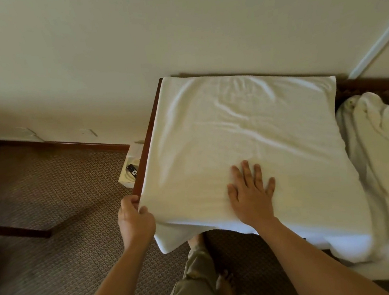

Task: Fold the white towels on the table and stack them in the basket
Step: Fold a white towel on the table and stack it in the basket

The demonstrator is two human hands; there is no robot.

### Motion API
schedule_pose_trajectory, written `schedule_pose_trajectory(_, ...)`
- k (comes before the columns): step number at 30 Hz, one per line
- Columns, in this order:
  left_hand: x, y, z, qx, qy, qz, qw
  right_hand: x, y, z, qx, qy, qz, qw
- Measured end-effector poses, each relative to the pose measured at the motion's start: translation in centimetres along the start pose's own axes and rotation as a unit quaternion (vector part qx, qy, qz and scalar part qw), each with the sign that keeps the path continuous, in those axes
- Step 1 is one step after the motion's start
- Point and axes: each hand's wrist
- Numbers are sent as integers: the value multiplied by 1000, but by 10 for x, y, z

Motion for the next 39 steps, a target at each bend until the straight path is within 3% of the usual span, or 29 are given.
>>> schedule_pose_trajectory(3,1,-11,6,46,104,-64,991,-1,0,-1,9,-18,-8,1000)
schedule_pose_trajectory(5,12,-11,14,175,131,-107,970,1,-7,0,5,2,-25,1000)
schedule_pose_trajectory(7,29,2,21,306,71,-144,938,6,-25,8,-51,39,-31,997)
schedule_pose_trajectory(9,51,21,24,362,-48,-219,905,20,-44,21,-128,34,-10,991)
schedule_pose_trajectory(11,68,28,14,371,-121,-319,864,31,-49,29,-144,12,23,989)
schedule_pose_trajectory(14,67,12,-11,367,-127,-381,839,22,-16,30,-95,-10,47,994)
schedule_pose_trajectory(22,46,-5,-28,320,-108,-382,860,-40,153,76,185,56,11,981)
schedule_pose_trajectory(25,53,17,-15,175,-94,-373,906,-53,175,85,297,74,-39,951)
schedule_pose_trajectory(27,65,42,5,103,-72,-359,925,-50,158,82,321,104,-48,940)
schedule_pose_trajectory(29,88,64,38,216,-83,-354,906,-41,120,74,222,109,-23,969)
schedule_pose_trajectory(31,119,82,74,380,-149,-350,843,-24,81,65,83,67,-7,994)
schedule_pose_trajectory(33,147,98,97,462,-207,-376,776,-14,60,56,20,22,3,1000)
schedule_pose_trajectory(35,159,103,91,466,-221,-408,753,-17,70,50,28,18,8,999)
schedule_pose_trajectory(39,127,71,30,424,-162,-424,784,-35,136,60,119,60,10,991)
Point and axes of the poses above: each hand's wrist, its own z-axis away from the middle knuckle, its own x-axis out of the palm, y = z × x, and after that the axes turned 7 degrees about -z, right-handed
